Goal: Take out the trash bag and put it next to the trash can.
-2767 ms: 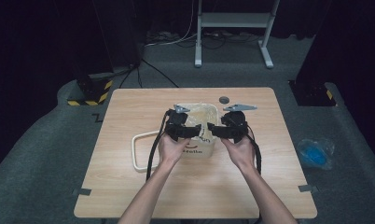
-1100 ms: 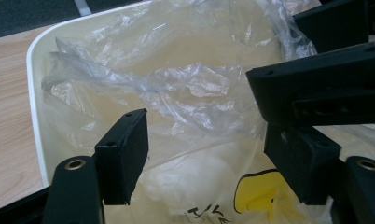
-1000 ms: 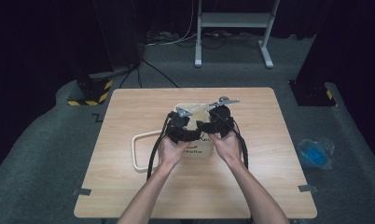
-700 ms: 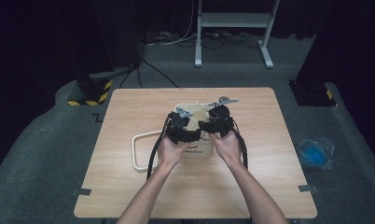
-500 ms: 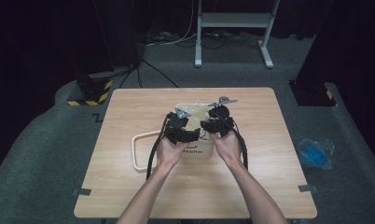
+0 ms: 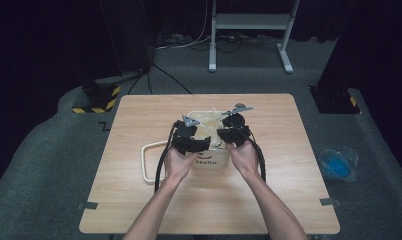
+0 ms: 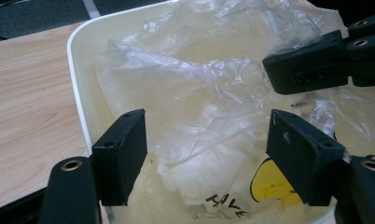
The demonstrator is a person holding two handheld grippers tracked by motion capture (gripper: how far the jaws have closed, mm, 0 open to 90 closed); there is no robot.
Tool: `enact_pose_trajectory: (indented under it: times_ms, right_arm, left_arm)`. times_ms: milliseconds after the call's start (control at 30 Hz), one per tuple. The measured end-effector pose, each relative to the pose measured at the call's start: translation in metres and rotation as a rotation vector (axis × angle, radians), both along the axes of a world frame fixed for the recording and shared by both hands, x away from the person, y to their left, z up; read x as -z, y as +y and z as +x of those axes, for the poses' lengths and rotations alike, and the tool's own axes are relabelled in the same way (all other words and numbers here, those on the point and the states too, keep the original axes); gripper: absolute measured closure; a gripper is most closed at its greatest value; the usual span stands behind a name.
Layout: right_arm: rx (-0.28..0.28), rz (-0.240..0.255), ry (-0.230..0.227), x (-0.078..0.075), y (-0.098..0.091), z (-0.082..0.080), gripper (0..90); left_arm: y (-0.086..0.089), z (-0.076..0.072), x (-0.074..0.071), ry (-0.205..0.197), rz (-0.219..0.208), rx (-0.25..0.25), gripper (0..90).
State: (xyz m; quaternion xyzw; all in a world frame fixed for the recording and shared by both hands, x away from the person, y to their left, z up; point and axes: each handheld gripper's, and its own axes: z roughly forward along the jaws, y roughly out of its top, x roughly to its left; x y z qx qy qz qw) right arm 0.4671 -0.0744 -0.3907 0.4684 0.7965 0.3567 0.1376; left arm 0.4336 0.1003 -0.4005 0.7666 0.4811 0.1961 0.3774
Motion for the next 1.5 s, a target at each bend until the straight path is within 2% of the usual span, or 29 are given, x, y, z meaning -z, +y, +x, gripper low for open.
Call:
enact_pose_trajectory:
  times_ms: [600,867,1167,1500]
  right_arm:
    - [-0.021,0.004,-0.031,-0.009,-0.001,-0.003,89.1]
    - [-0.015,0.008,-0.030,-0.012,-0.003,-0.002,89.2]
    - [-0.011,0.012,-0.042,-0.018,-0.004,-0.002,89.3]
    - [-0.013,0.019,-0.049,-0.020,-0.005,-0.003,89.3]
  left_arm:
    - [0.007,-0.004,-0.005,-0.023,-0.021,-0.016,29.4]
    - [0.012,-0.007,-0.009,-0.036,-0.031,-0.021,29.2]
    - [0.021,-0.009,-0.012,-0.044,-0.032,-0.038,29.1]
    - [0.036,-0.012,-0.010,-0.053,-0.059,-0.071,29.0]
